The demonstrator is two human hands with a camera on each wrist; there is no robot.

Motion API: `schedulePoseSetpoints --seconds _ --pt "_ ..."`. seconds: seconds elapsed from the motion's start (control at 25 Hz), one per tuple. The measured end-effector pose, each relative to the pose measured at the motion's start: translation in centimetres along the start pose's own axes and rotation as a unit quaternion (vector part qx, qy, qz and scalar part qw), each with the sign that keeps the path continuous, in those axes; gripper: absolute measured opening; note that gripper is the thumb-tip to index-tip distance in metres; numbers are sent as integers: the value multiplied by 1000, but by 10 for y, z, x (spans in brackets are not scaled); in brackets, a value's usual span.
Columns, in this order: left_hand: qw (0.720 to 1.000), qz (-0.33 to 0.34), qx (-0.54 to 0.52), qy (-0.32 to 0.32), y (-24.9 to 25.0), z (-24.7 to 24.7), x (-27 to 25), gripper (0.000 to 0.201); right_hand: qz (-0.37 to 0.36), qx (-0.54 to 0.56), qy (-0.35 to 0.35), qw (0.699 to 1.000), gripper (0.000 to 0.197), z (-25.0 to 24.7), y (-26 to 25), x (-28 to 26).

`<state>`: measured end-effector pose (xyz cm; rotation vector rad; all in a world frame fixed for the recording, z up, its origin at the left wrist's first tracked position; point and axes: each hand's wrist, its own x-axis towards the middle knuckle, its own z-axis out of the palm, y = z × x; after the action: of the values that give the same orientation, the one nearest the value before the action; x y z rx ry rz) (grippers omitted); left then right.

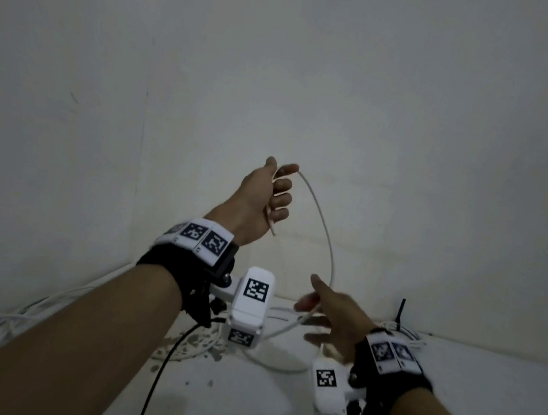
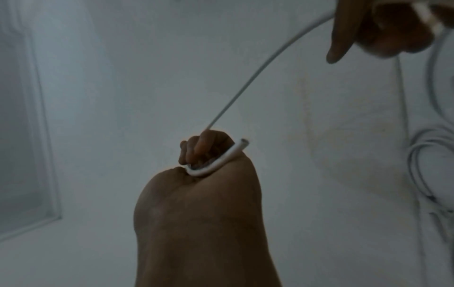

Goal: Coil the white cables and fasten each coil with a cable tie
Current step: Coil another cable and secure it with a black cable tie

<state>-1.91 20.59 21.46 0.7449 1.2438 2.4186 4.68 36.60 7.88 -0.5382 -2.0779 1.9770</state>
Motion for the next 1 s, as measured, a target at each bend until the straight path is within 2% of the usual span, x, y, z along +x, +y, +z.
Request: schedulePoseSetpoints --seconds 0.08,0.16,0.2,0.28,0.4,0.52,0.56,0.6,0.64,0.72,0.76,0.88,1.0 --pt "1000 -6 -17 1 8 4 4 40 2 114 -41 993 55 -11 18 -7" --pt "999 -3 -35 19 12 2 7 38 -20 151 -53 987 55 -24 33 -12" --pt "999 0 -36 31 13 -1 9 37 -28 122 -46 991 53 -31 39 -13" --pt "998 13 -30 49 13 -8 13 34 -41 -4 -41 998 46 -42 48 -16" --pt "996 36 -20 77 6 -16 20 32 -45 -160 -51 985 52 -51 56 -23" --pt "996 37 -7 80 -3 -13 21 30 -71 -115 -63 989 57 -47 50 -36" --pt "996 33 -2 77 -7 -11 20 29 -96 -134 -70 984 55 -40 43 -44" --pt "997 28 3 73 -11 -9 20 28 -133 -191 -73 970 52 -34 35 -53" --pt "997 24 8 70 -15 -8 19 27 -169 -288 -73 940 47 -28 28 -58" --pt "998 13 23 57 -22 -5 17 26 -209 -458 -108 857 43 -11 12 -72" --pt "998 10 38 44 -25 -4 15 27 -203 -517 -130 821 41 -2 5 -79" --pt "996 -11 85 1 -37 -3 7 27 -191 -611 -175 748 35 17 -25 -93" --pt "995 -43 80 -33 -46 -6 -4 27 -233 -645 -181 705 32 29 -56 -98"
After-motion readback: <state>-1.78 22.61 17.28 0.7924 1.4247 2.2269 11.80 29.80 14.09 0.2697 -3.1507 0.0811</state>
